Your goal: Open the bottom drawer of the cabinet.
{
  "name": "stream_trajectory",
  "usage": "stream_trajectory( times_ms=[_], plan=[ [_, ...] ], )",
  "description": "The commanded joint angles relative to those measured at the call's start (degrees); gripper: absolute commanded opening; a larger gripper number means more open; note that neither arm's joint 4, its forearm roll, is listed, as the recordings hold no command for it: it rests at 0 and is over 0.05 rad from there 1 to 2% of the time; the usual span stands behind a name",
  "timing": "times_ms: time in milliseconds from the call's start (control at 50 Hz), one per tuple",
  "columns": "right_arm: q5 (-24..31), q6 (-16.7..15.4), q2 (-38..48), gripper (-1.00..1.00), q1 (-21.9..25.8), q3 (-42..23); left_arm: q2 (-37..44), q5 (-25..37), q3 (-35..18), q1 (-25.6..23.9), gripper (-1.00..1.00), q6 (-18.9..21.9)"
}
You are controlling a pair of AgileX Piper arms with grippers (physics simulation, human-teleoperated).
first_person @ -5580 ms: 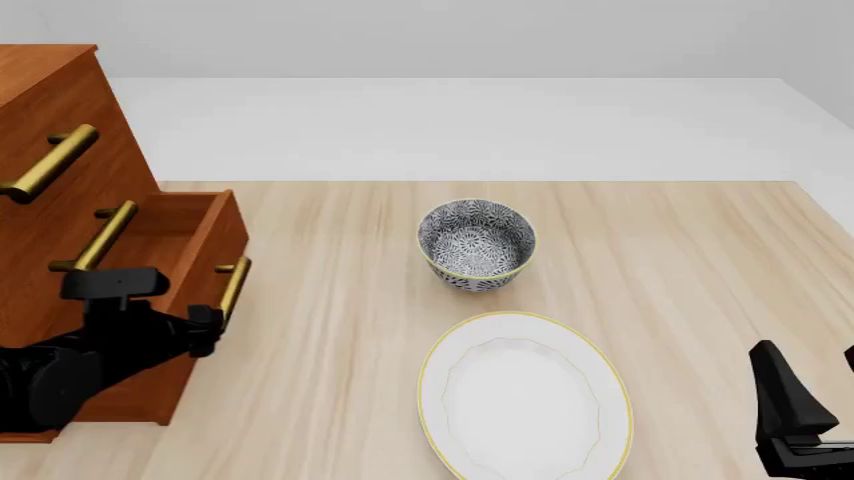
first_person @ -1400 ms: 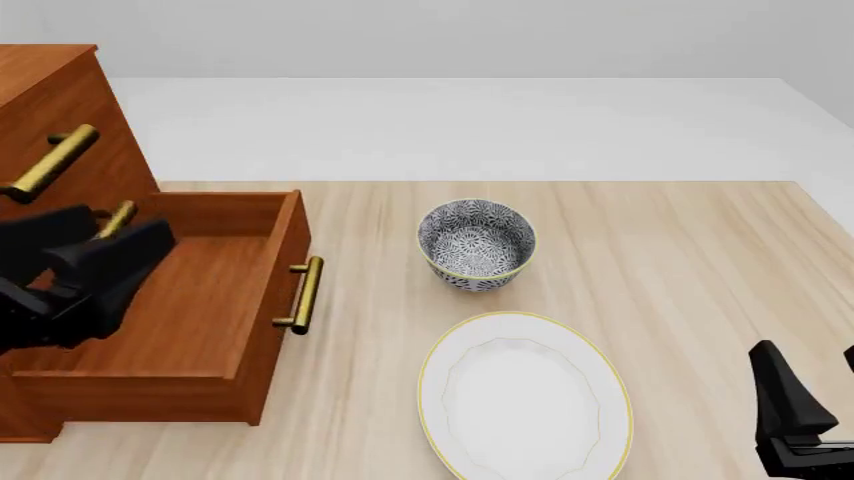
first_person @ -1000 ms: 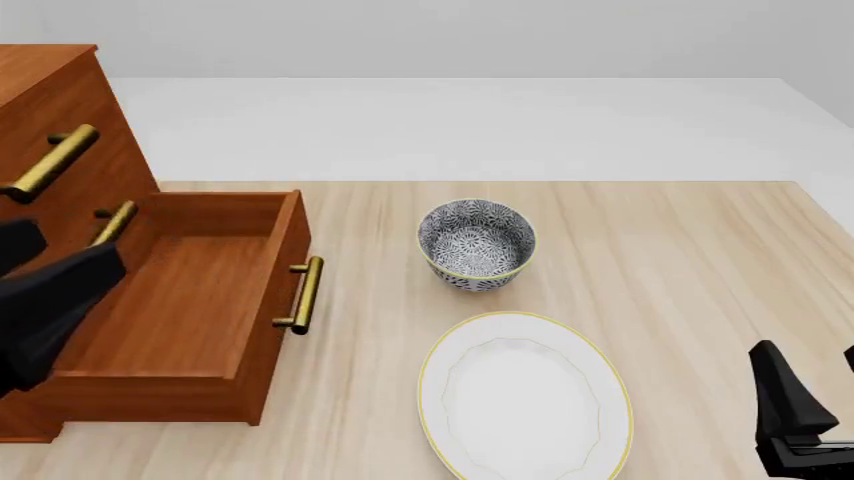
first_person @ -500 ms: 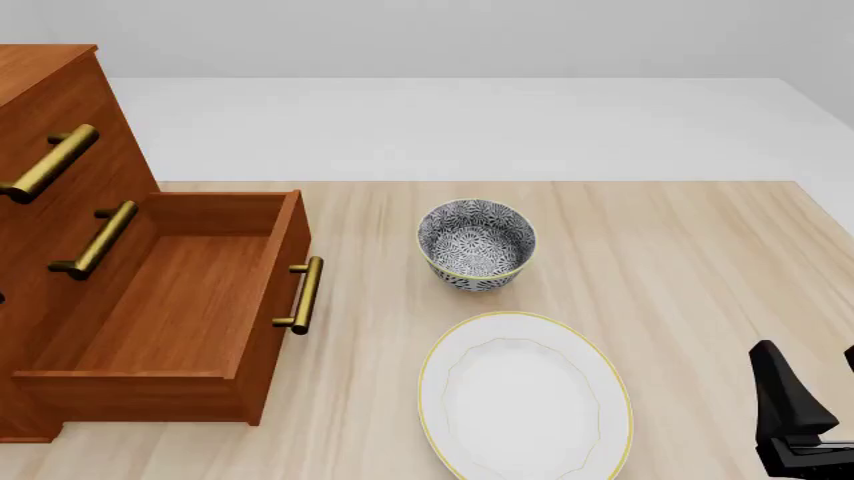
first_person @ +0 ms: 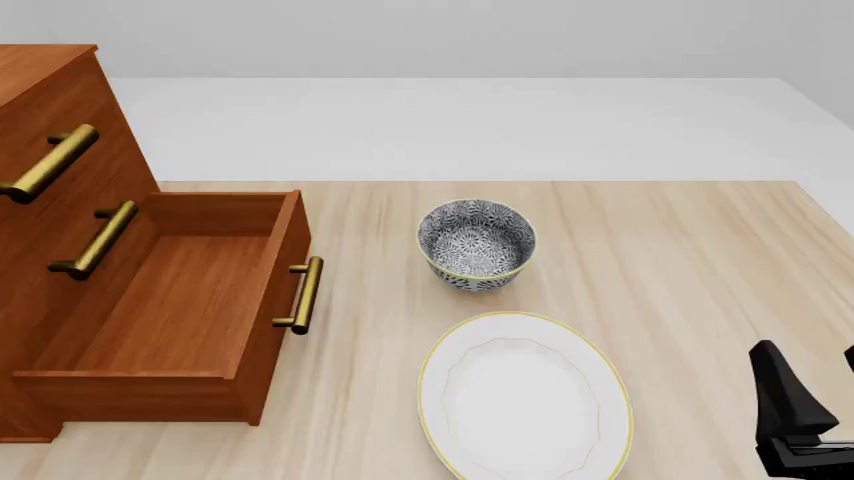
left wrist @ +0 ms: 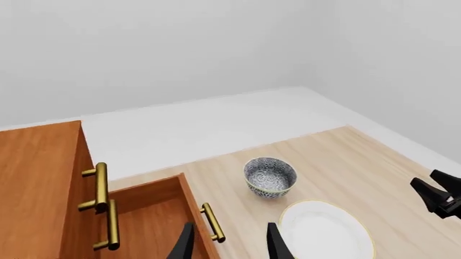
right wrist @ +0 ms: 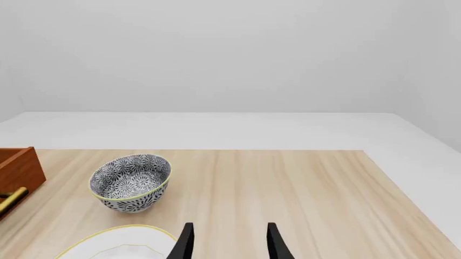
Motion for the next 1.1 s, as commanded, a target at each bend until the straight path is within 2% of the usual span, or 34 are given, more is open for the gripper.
stream_trajectory(
  times_ms=[20, 660, 880, 1000, 1100],
  plan=[
    [0.0, 0.0, 0.0, 1.0, 0.0, 0.0, -1.27, 1.59, -1.41, 1.6, 1.0, 0.41],
    [0.0, 0.0, 0.0, 1.0, 0.0, 0.0, -3.4, 6.28, -6.53, 5.32, 1.0, 0.83],
    [0.0, 0.0, 0.0, 1.0, 0.0, 0.0, -4.44, 9.37, -11.17, 6.79, 1.0, 1.54],
    [0.0, 0.0, 0.0, 1.0, 0.0, 0.0, -4.52, 9.3, -11.2, 7.2, 1.0, 1.49],
    [0.0, 0.0, 0.0, 1.0, 0.0, 0.0, -4.98, 10.1, -13.19, 8.03, 1.0, 1.55]
  ],
)
